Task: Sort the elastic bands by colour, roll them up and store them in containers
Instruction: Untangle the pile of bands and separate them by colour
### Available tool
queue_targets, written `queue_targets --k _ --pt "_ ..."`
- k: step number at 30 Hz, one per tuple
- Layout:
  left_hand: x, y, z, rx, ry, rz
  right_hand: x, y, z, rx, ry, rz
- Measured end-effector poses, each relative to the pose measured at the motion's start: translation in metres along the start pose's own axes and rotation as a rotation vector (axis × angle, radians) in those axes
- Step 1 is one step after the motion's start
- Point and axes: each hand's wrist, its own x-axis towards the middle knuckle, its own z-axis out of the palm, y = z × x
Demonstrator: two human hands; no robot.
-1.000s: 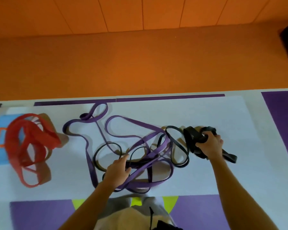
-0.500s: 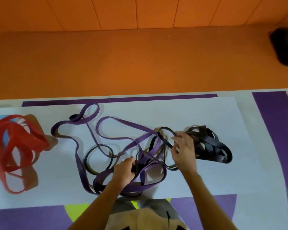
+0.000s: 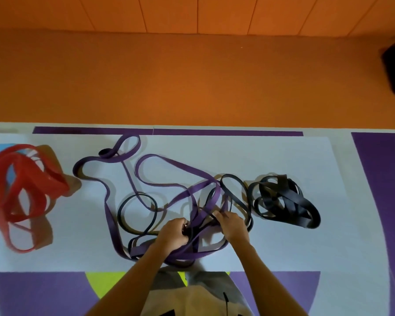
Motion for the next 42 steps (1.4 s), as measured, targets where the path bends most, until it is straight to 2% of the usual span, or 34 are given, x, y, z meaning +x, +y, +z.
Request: queue_targets --k 3,5,9,14,16,19,20,22,25,27,30,33,38,42 --pt "0.002 -0.001 -0.002 -0.109 -0.036 -0.079 -0.002 -0.005 0.007 0.064 0.035 0.046" --pt "0.004 -0.003 -0.006 -0.163 -0.043 -0.110 -0.003 -0.008 0.012 0.205 0.059 0.048" --pt "0.008 -0.011 -0.023 -0.247 -0.089 -0.092 -0.009 -0.009 0.018 0.376 0.130 0.001" --pt "0.006 -0.035 -0.054 -0.560 -0.077 -0.192 -0.020 -0.016 0.027 0.474 0.281 0.021" --pt "0.003 -0.044 -0.066 -0.625 0.021 -0.182 -0.024 -0.019 0.031 0.438 0.363 0.032" --pt "-0.003 -0.054 -0.086 -0.601 0.310 -0.130 -0.031 -0.031 0.036 0.325 0.477 0.020" --pt "-0.004 -0.057 -0.093 -0.627 0.356 -0.115 -0.031 -0.036 0.038 0.289 0.510 0.003" --pt "-0.006 -0.061 -0.105 -0.718 0.324 -0.132 -0.035 -0.048 0.043 0.191 0.558 -0.046" --pt "-0.008 -0.060 -0.114 -0.734 0.161 -0.167 -0.042 -0.067 0.053 0.077 0.562 -0.185" --pt "-0.012 -0.058 -0.113 -0.723 0.091 -0.113 -0.049 -0.082 0.061 0.004 0.546 -0.328" --pt "-0.015 -0.053 -0.115 -0.774 0.021 0.011 -0.061 -0.108 0.077 -0.117 0.513 -0.619" --pt "-0.014 -0.047 -0.118 -0.754 -0.007 0.051 -0.072 -0.124 0.092 -0.176 0.497 -0.772" --pt "-0.009 -0.045 -0.117 -0.892 -0.024 0.045 -0.088 -0.124 0.097 -0.185 0.502 -0.774" --pt "-0.005 -0.051 -0.116 -0.765 0.047 0.080 -0.099 -0.119 0.101 -0.073 0.389 -0.612"
